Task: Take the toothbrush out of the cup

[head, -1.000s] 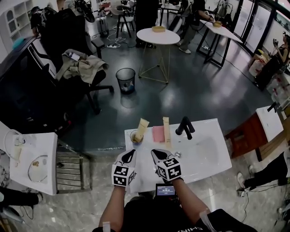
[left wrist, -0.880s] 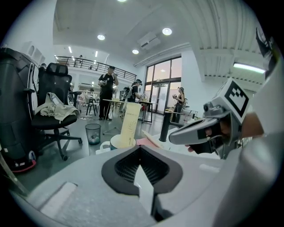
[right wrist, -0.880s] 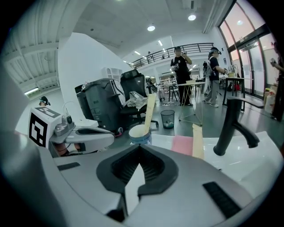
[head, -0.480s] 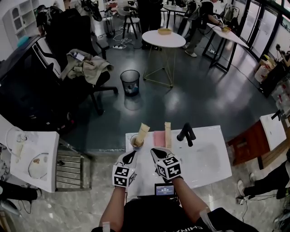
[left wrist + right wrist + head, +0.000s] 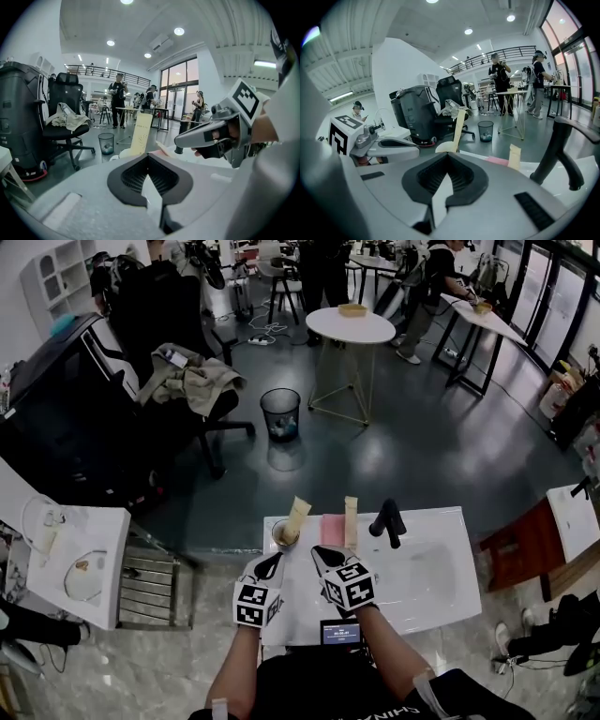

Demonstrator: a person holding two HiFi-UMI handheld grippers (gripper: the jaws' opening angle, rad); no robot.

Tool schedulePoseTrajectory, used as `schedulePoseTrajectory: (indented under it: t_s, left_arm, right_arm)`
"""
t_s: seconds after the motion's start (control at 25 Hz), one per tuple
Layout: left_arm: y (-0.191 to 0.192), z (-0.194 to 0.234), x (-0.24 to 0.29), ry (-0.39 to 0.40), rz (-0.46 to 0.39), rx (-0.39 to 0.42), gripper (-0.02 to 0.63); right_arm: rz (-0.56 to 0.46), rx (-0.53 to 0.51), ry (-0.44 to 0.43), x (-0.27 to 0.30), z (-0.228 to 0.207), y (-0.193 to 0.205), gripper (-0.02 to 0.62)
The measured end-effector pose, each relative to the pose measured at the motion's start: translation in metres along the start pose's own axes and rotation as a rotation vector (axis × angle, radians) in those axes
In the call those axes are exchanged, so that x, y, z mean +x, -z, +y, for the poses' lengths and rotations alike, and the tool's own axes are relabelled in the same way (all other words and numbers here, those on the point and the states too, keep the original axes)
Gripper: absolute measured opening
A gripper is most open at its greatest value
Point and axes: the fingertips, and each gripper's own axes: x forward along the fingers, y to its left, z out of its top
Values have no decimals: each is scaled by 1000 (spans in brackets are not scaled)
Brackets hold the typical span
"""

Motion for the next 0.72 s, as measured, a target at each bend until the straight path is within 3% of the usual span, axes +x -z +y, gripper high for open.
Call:
schedulePoseTrajectory:
  t_s: [0.72]
  left_arm:
    - [3,1,-6,-24,11,11,9]
  right_arm:
    - [1,4,-15,-2,0,2,9]
